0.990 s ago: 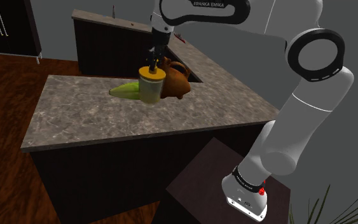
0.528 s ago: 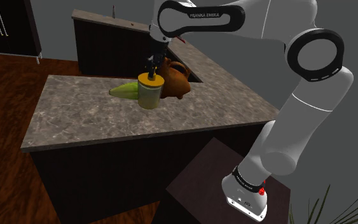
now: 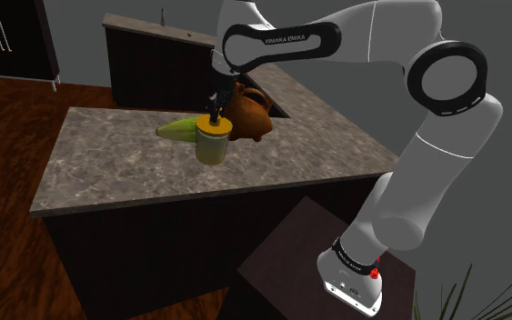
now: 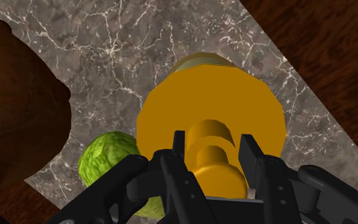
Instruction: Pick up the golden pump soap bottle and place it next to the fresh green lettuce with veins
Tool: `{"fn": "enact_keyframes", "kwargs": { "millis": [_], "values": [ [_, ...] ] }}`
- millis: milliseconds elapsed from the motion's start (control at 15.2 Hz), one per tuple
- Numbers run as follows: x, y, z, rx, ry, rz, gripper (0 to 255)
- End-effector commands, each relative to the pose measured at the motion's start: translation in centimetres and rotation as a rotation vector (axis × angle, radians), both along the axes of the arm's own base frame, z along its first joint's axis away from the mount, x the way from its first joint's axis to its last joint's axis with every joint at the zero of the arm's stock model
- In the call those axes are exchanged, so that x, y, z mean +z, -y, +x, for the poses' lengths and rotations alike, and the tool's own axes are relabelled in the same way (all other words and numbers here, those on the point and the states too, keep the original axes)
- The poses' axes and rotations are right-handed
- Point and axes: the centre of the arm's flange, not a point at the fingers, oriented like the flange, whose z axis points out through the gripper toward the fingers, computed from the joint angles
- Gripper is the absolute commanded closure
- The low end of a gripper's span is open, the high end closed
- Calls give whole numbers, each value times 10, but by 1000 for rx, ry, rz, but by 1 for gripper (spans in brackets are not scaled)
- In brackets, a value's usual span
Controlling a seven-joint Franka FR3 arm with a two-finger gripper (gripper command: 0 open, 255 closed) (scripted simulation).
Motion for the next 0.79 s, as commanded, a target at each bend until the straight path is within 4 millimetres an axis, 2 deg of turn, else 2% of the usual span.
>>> {"fn": "enact_keyframes", "kwargs": {
  "millis": [0,528,726],
  "values": [
    [-11,-1,0,0,1,0,255],
    [-55,-1,0,0,1,0,255],
    [-55,-1,0,0,1,0,255]
  ]
}}
